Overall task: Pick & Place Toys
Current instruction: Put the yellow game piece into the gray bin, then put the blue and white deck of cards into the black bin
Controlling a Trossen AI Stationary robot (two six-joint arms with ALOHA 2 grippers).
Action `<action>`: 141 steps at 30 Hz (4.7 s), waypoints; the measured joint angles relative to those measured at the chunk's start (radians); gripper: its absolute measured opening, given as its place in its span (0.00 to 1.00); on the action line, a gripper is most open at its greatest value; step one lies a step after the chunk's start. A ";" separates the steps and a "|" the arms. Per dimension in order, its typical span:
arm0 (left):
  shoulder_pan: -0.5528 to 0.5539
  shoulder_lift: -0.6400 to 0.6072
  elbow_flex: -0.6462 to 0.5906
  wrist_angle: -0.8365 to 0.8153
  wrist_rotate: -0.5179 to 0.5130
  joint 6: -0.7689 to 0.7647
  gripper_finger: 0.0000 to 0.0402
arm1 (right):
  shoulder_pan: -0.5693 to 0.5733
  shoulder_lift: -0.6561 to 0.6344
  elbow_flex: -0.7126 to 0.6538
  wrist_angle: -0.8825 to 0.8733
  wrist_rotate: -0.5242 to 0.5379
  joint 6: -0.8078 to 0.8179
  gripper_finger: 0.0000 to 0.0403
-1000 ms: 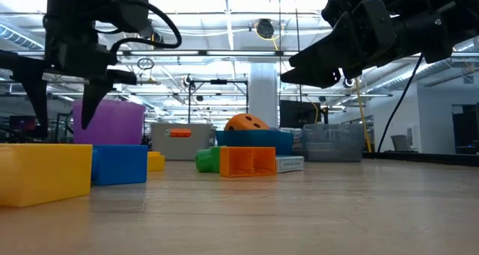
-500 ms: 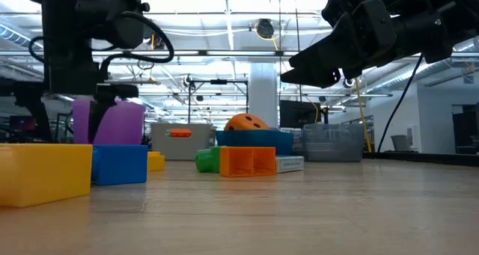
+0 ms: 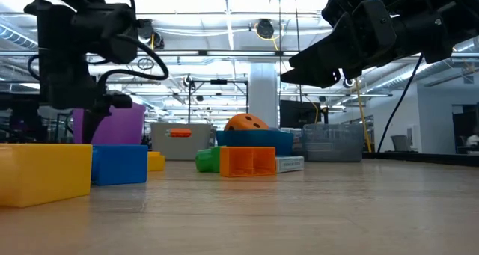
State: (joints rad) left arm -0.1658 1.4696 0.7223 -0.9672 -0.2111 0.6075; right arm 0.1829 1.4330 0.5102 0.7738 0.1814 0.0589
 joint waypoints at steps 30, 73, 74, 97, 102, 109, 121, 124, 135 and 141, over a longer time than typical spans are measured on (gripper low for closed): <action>0.150 0.000 0.193 0.116 -0.217 -0.011 0.34 | 0.000 0.000 0.000 0.008 0.000 0.000 0.86; 0.596 0.140 0.362 0.718 -0.100 0.120 0.61 | -0.001 0.000 0.000 -0.015 0.000 0.010 0.86; 0.593 0.140 0.362 0.718 -0.115 0.130 0.62 | 0.000 0.000 0.000 -0.017 0.000 0.015 0.86; 0.597 -0.061 0.362 0.610 0.247 -0.434 0.52 | 0.030 0.000 0.000 -0.082 0.001 0.069 0.86; 0.534 -0.023 0.361 0.572 0.270 -0.435 0.50 | 0.029 0.000 0.000 -0.075 0.036 0.081 0.86; 0.468 0.059 0.361 0.774 0.277 -0.467 0.52 | 0.033 0.000 0.001 0.027 0.213 0.067 0.86; 0.328 0.207 0.361 1.344 0.462 -0.558 0.46 | 0.008 -0.001 0.161 -0.282 0.211 0.049 0.86; 0.310 0.207 0.361 1.366 0.415 -0.530 0.43 | 0.003 -0.001 0.166 -0.322 0.211 0.060 0.86; 0.352 0.136 0.249 1.400 0.534 -0.587 0.38 | -0.047 -0.001 0.166 -0.368 0.207 0.165 0.86; 0.363 -0.027 0.064 1.450 0.481 -0.612 0.38 | -0.053 0.046 0.167 -0.355 0.177 0.211 0.86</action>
State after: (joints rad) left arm 0.1971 1.4423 0.7859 0.4828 0.2702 -0.0049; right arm 0.1299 1.4792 0.6769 0.4188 0.3580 0.2700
